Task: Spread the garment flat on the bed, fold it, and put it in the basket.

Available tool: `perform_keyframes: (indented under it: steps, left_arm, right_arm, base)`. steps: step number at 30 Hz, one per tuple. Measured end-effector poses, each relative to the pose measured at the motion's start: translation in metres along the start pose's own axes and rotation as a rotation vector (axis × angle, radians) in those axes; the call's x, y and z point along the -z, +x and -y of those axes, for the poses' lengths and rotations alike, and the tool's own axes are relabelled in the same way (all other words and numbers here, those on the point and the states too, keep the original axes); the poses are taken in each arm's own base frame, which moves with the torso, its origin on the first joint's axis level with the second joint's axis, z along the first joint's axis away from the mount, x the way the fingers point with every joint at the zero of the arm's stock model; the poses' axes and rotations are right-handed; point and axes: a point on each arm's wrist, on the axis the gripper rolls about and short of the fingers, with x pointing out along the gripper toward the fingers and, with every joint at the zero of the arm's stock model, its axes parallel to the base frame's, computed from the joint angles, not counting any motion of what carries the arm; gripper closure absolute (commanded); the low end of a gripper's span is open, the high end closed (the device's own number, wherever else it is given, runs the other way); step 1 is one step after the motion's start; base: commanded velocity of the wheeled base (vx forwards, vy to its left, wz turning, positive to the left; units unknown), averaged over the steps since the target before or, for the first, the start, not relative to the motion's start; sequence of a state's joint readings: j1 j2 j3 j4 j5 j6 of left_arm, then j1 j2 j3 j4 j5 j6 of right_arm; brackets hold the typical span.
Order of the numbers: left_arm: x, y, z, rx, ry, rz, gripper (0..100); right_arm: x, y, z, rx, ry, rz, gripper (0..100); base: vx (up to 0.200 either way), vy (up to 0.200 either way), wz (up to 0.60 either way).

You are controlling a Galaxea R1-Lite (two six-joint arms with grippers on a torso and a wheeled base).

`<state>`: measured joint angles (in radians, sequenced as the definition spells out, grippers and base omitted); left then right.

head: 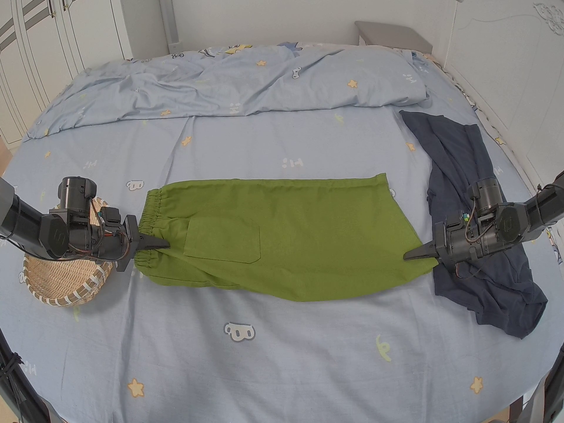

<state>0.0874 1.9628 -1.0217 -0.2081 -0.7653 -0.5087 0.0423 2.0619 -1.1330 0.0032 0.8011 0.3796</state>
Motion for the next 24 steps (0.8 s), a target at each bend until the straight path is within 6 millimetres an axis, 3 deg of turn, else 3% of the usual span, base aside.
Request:
perform_keyframes:
  steps: [5, 11, 24]
  left_arm:
    - [0.007, -0.008, 0.005, -0.014, 0.006, -0.027, 100]
    - [0.026, -0.023, 0.007, -0.035, 0.02, -0.059, 100]
    - [0.113, -0.064, -0.021, -0.118, 0.044, -0.175, 100]
  right_arm:
    - [0.017, -0.018, -0.014, 0.003, 0.003, -0.009, 100]
    - [0.056, -0.031, -0.014, 0.024, 0.008, -0.064, 100]
    - [0.144, -0.047, 0.002, 0.043, 0.016, -0.133, 100]
  base:
    - [0.0, 0.0, 0.0]
    - [0.0, 0.0, 0.0]
    - [0.0, 0.0, 0.0]
